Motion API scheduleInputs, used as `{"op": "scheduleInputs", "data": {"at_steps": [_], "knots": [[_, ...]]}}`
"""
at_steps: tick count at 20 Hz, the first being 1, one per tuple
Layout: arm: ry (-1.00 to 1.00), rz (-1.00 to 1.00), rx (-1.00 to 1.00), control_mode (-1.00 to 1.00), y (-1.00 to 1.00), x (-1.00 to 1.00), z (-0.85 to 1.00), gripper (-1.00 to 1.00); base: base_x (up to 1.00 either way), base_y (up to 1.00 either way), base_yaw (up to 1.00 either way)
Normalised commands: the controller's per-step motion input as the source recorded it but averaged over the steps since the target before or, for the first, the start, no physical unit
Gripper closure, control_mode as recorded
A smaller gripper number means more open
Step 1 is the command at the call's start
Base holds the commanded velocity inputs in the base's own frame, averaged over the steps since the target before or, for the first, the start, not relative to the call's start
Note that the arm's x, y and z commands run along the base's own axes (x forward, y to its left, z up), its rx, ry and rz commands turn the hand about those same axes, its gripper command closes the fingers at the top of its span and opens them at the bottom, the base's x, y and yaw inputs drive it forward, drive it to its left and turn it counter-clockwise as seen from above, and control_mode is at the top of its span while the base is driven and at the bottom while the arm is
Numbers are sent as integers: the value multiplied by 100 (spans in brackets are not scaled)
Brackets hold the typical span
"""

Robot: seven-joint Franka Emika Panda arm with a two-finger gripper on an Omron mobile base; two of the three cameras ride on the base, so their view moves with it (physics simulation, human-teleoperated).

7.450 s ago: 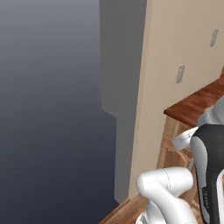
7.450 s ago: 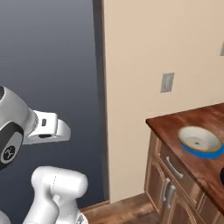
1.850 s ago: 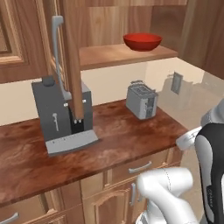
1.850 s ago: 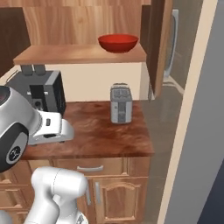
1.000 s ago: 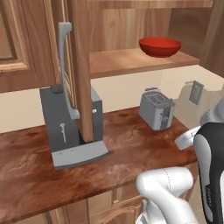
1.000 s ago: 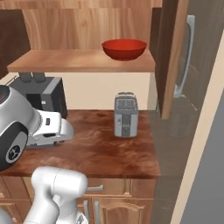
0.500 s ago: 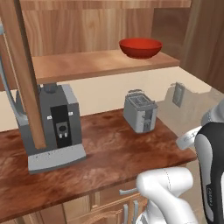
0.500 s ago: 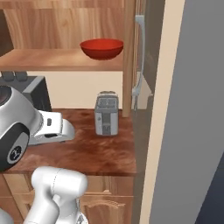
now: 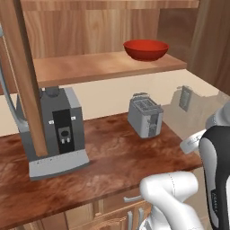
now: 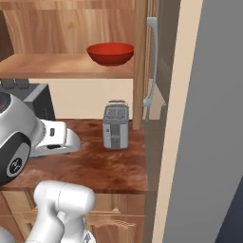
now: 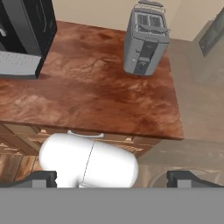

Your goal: Move the bowls from the cabinet to the plates on the dining table.

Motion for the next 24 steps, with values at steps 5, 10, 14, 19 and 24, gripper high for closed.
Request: {"op": "scheduleInputs", "data": {"at_steps": [5,10,14,19,24], "knots": [[0,0,0,100,0,0,0,-100,71,0,0],[0,0,0,100,0,0,0,-100,100,6,-1],[0,0,0,100,0,0,0,-100,97,18,-5],[0,0,0,100,0,0,0,-100,5,0,0],[0,0,0,100,0,0,0,-100,0,0,0]]}}
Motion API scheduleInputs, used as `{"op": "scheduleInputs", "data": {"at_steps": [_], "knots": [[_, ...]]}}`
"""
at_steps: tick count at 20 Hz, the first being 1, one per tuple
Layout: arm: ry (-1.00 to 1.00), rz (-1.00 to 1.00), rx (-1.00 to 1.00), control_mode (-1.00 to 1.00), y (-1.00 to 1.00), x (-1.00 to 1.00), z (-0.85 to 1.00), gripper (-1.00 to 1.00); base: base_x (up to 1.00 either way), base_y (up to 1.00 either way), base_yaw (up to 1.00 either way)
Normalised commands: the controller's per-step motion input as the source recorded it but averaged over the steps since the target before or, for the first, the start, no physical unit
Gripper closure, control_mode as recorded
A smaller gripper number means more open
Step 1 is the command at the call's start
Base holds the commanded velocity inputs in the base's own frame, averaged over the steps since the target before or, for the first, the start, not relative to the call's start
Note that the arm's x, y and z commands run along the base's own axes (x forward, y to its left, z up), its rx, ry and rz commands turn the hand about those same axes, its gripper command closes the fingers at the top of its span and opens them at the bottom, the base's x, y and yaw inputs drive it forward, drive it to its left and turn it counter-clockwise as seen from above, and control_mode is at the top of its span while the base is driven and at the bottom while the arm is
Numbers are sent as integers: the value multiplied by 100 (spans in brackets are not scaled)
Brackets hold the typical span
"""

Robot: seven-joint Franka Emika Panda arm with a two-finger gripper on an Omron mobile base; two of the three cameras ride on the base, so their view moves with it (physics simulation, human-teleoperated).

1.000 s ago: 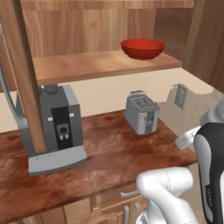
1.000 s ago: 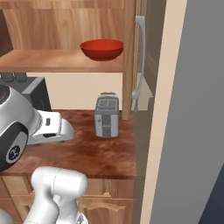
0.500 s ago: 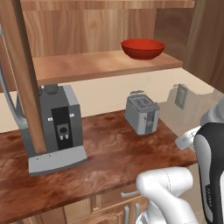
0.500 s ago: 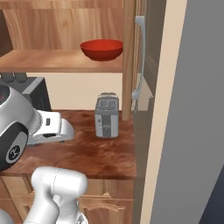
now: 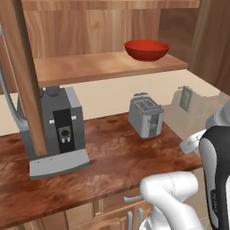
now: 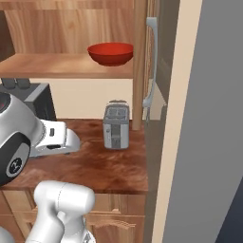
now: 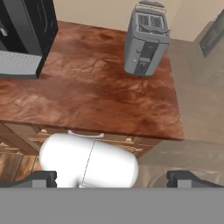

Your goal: Move the bowls from the cabinet to the plates on the dining table.

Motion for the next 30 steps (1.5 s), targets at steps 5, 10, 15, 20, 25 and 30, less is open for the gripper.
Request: {"op": "scheduleInputs", "data": {"at_steps": [5,10,15,20,25,30], "knots": [[0,0,0,100,0,0,0,-100,0,0,0],[0,0,0,-100,0,0,0,-100,0,0,0],[-7,0,0,-100,0,-9,1,-100,0,0,0],[-12,0,1,-100,2,-11,20,-100,0,0,0],[-3,0,6,-100,0,0,41,-100,0,0,0],[-1,0,3,-100,1,5,52,-100,0,0,0]]}}
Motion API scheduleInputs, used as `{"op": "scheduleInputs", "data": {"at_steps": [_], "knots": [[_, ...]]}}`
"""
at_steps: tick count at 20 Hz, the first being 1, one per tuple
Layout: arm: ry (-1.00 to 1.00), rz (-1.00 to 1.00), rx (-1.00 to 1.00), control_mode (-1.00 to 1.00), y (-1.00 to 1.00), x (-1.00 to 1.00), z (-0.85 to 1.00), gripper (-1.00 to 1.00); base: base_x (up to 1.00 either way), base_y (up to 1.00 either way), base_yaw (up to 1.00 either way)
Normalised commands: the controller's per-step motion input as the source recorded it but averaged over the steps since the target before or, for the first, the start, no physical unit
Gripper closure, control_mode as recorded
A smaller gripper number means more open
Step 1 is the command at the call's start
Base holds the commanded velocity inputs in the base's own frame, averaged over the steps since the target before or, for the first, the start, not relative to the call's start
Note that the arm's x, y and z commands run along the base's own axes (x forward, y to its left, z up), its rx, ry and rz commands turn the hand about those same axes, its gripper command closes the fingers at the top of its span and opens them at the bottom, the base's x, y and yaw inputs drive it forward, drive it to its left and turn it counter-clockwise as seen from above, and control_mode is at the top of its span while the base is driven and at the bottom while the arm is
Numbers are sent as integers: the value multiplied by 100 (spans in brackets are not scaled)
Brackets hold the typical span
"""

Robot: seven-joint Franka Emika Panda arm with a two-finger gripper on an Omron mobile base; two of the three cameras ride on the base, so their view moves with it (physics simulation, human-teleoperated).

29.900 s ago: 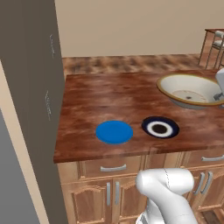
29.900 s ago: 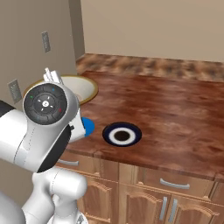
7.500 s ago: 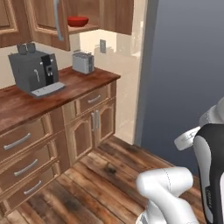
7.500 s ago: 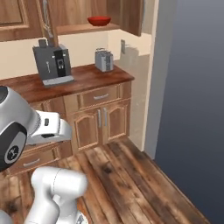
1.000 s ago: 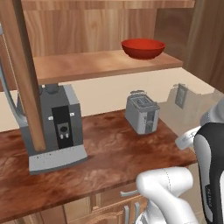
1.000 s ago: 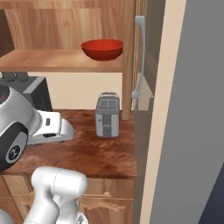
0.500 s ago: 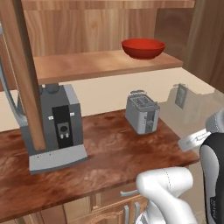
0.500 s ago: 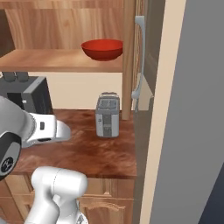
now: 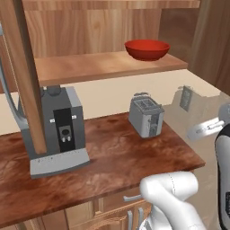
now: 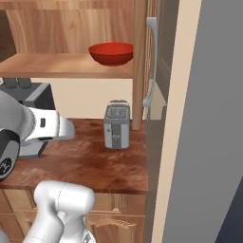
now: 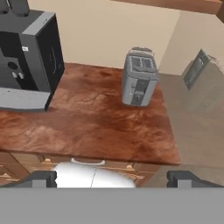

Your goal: Move the bowls from the cabinet to the plates on the dining table.

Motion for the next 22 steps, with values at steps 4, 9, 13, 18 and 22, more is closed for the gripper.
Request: {"op": "scheduleInputs", "data": {"at_steps": [4,9,13,18,22], "knots": [[0,0,1,-100,9,0,52,-100,0,0,0],[0,2,0,-100,19,7,47,-100,0,0,0],[0,1,0,-100,4,56,16,-100,0,0,0],[-1,0,0,-100,0,98,0,-100,0,0,0],[-2,2,0,-100,0,99,0,-100,0,0,0]]}}
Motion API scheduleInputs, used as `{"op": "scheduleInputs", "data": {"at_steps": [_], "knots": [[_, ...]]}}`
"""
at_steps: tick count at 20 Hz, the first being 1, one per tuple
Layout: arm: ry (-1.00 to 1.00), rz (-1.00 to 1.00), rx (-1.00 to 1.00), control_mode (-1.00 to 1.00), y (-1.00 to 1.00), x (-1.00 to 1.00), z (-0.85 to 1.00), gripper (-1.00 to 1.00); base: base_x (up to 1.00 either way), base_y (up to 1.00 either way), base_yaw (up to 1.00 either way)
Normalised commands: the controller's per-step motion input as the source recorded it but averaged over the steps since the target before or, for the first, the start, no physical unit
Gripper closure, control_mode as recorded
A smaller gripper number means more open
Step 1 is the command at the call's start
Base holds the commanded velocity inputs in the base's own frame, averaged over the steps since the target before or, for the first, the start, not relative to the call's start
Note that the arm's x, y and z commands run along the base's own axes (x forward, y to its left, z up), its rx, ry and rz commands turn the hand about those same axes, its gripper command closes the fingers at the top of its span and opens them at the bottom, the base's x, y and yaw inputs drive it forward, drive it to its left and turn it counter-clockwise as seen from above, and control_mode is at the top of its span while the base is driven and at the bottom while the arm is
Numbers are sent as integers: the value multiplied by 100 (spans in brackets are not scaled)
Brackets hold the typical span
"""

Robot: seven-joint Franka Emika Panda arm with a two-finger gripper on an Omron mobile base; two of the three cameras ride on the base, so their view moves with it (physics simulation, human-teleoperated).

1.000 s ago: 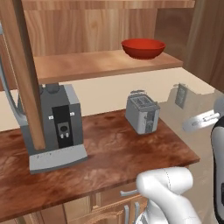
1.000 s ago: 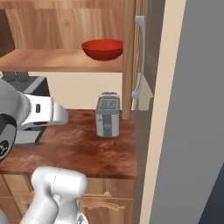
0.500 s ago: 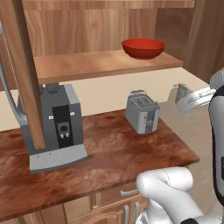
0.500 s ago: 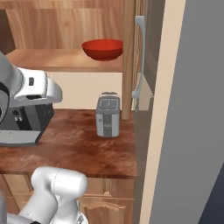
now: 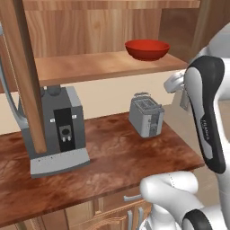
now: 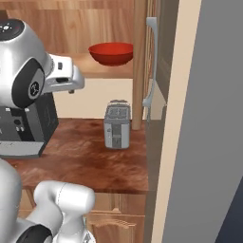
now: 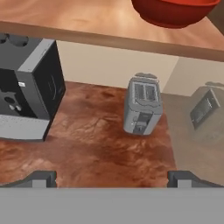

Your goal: Move the bowls from the cabinet to the plates on the dining table.

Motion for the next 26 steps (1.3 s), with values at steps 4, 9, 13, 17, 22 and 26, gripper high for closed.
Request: {"op": "scheduleInputs", "data": {"at_steps": [4,9,13,17,22,26], "knots": [[-6,1,0,-100,11,45,27,-100,0,0,0],[-11,0,0,-100,18,1,46,-100,0,0,0],[-3,0,0,-100,23,10,17,-100,0,0,0],[0,0,0,-100,9,40,3,-100,0,0,0],[0,0,0,-100,1,37,1,-100,0,0,0],[0,0,0,-100,0,52,2,-100,0,0,0]]}}
